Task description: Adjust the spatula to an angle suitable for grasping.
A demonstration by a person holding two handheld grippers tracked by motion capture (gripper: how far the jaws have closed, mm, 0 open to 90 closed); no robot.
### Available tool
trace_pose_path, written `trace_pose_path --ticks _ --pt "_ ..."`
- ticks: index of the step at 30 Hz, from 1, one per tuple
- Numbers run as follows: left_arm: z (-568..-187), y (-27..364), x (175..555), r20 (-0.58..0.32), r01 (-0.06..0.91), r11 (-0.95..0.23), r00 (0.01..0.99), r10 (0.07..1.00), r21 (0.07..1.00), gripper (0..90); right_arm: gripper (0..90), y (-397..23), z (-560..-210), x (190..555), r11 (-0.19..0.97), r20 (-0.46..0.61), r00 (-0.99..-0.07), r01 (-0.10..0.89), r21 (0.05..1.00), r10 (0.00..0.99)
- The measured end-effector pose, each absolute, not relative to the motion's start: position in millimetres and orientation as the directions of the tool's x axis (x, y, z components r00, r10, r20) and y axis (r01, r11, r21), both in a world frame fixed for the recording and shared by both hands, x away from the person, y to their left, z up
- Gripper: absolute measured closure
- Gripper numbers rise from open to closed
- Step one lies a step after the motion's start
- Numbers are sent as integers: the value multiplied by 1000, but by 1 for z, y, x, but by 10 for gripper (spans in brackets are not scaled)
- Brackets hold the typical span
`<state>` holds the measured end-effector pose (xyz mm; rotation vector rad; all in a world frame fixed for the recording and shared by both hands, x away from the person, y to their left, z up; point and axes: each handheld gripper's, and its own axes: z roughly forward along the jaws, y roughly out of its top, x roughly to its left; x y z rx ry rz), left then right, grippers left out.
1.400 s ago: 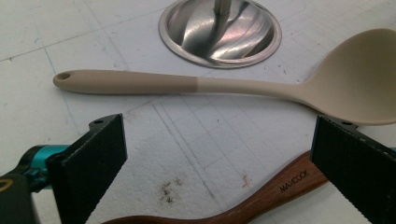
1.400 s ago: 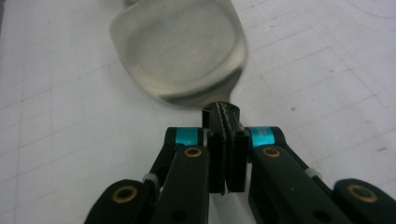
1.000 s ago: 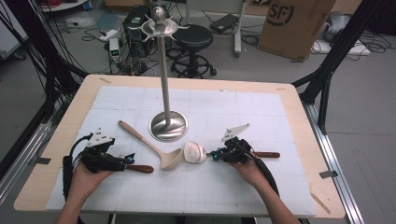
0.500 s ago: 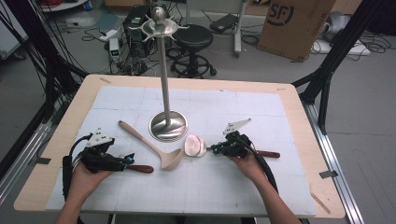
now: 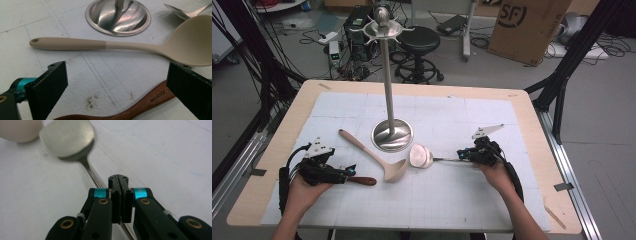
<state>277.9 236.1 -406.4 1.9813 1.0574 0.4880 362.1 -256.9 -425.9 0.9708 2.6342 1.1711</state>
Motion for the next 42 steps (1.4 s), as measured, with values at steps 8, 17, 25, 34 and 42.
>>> trace_pose_path --ticks 8,17,25,34,42 --pt "-406 236 278 -39 502 -313 573 819 807 45 895 -270 -433 365 507 158 -770 544 669 618" --pt "-406 237 278 -40 501 -309 570 820 808 45 895 -269 -434 362 527 151 -779 539 657 608" --pt "-406 236 278 -38 500 -313 573 818 807 45 895 -268 -434 353 555 138 -799 519 650 586" --pt "-407 236 278 -38 500 -313 573 819 808 45 895 -264 -431 339 579 132 -823 493 649 553" --pt "-407 236 278 -36 501 -315 573 819 806 45 895 -263 -437 331 592 145 -835 488 642 530"
